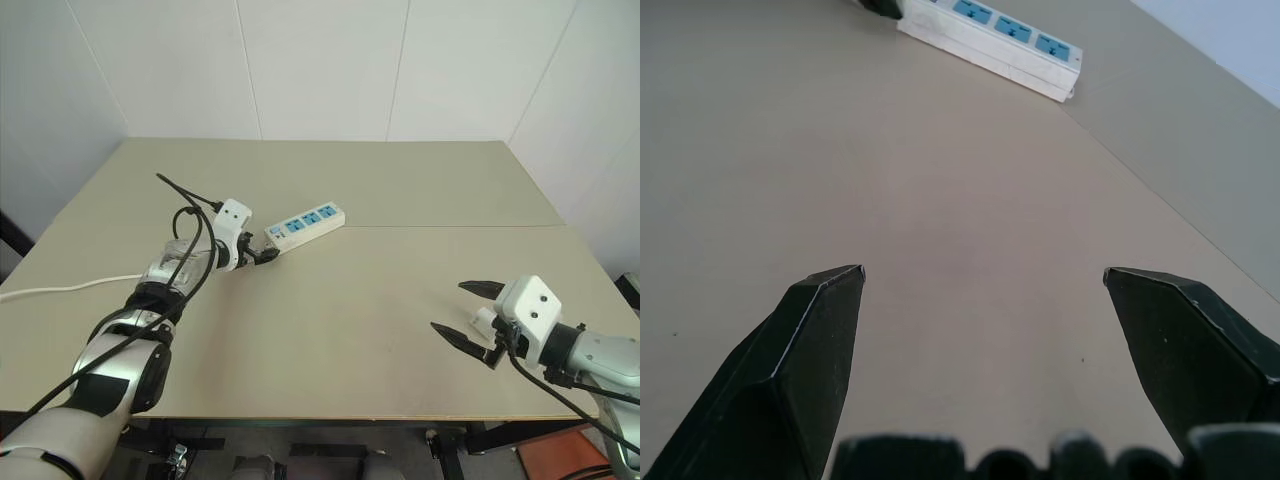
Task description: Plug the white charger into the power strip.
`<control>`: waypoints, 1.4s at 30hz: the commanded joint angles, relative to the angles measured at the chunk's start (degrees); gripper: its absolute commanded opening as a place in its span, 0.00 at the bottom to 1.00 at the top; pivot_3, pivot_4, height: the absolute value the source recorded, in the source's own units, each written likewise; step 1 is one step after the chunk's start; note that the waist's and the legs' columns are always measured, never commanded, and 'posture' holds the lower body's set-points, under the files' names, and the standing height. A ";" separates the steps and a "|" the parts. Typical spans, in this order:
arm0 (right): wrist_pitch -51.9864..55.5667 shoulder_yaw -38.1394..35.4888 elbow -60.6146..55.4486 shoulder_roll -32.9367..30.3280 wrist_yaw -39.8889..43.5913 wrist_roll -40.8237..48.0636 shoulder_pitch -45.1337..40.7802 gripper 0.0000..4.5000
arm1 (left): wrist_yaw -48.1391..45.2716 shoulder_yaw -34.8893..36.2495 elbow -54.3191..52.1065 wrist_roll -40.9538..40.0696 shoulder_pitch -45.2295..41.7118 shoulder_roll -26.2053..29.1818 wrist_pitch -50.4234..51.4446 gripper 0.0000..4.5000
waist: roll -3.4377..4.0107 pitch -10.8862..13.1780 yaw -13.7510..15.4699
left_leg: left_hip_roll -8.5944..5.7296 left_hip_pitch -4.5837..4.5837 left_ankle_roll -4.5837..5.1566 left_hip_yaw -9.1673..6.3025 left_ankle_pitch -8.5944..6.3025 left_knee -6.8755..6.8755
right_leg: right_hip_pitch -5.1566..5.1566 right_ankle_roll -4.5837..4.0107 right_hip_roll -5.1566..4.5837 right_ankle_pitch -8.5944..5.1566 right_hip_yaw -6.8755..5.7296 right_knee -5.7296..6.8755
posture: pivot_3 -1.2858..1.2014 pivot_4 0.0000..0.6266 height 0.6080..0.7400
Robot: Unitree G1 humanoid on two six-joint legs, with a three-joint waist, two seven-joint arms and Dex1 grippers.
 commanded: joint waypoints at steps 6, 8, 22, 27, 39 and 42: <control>-0.51 -2.44 -2.65 0.27 -1.46 0.78 0.88 1.00 | -2.54 -1.76 5.20 4.16 -2.62 -0.71 -2.22 0.80 | 0.00 0.00 0.14 | -0.02 0.02 -0.01 -0.01 0.00 0.00 | 0.03 0.02 -0.02 -0.01 0.01 0.01 | 0.52 0.24 1.00; -0.50 -2.31 -2.61 0.24 -1.54 0.76 0.74 1.00 | -3.51 -1.90 5.56 4.58 -2.25 -0.98 -2.36 0.67 | 0.00 0.00 0.14 | -0.02 0.03 -0.01 -0.01 0.00 0.00 | 0.03 0.02 -0.02 -0.01 0.01 0.01 | 0.52 0.24 1.00; -0.29 -2.55 -2.95 -0.04 -1.42 0.86 0.94 1.00 | -14.22 -2.84 -1.81 3.78 2.92 -0.37 -2.68 0.00 | 0.02 -0.01 0.06 | -0.03 0.18 -0.01 0.00 0.00 -0.02 | 0.11 0.03 -0.02 -0.02 0.07 0.07 | 0.52 0.24 1.00; -0.24 -3.13 -3.66 0.17 -1.58 0.82 2.09 1.00 | -19.34 -3.32 -13.56 2.58 9.34 1.86 -2.98 0.00 | 0.02 -0.01 0.17 | -0.03 0.14 -0.01 0.01 0.00 -0.02 | 0.10 0.04 -0.03 -0.02 0.07 0.03 | 0.52 0.24 1.00; 0.08 -2.75 -4.40 0.47 -1.74 1.29 3.18 1.00 | -31.33 -2.31 -52.49 -6.44 33.34 14.51 6.59 0.00 | 0.06 -0.03 -0.30 | -0.02 0.33 0.00 0.06 0.00 -0.05 | 0.10 0.05 -0.03 -0.05 0.25 0.18 | 0.52 0.24 1.00; 0.01 -2.43 -4.05 0.36 -1.52 1.27 2.80 1.00 | -31.10 -1.91 -54.69 -7.42 34.98 15.93 6.97 0.00 | 0.06 -0.03 -0.16 | -0.02 0.31 0.00 0.06 0.00 -0.05 | 0.09 0.06 -0.02 -0.05 0.26 0.16 | 0.52 0.24 1.00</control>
